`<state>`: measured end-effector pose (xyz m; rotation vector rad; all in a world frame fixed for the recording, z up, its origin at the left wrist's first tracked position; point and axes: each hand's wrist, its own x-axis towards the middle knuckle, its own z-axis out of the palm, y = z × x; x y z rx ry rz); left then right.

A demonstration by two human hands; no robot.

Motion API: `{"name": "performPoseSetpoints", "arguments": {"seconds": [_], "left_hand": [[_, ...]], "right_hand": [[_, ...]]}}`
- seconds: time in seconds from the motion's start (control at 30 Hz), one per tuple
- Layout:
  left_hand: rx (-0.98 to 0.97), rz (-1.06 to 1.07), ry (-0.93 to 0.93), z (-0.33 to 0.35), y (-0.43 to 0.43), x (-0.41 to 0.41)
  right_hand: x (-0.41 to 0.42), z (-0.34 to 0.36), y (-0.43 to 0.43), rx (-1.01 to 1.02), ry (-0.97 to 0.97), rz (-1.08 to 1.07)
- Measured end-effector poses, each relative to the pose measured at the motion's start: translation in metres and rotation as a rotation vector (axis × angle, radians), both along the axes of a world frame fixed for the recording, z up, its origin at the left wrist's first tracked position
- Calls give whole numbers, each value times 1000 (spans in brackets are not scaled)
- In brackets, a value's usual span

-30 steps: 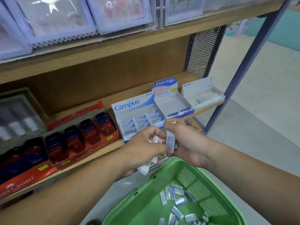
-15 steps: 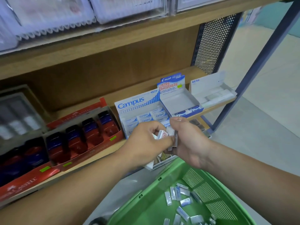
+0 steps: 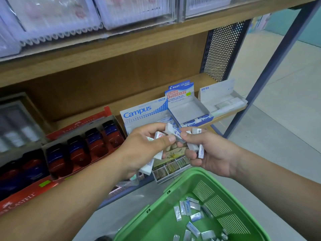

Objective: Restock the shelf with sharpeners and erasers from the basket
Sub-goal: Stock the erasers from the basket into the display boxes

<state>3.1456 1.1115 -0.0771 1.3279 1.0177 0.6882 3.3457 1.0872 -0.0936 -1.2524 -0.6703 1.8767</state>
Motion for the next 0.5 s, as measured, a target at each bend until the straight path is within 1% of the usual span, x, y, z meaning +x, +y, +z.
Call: {"name": "performPoseSetpoints", "arguments": {"seconds": [0.13, 0.23, 0.37, 0.5], "left_hand": [[-29, 52, 28, -6, 0, 0], [-72, 89, 16, -7, 0, 2], [-96, 161, 0, -3, 2, 9], [-8, 121, 168, -4, 4, 19]], "right_hand": [[3, -4, 1, 100, -199, -51], [3, -6, 3, 136, -239, -84], [12, -1, 8, 216, -365, -89], [26, 7, 13, 315, -474, -22]]}}
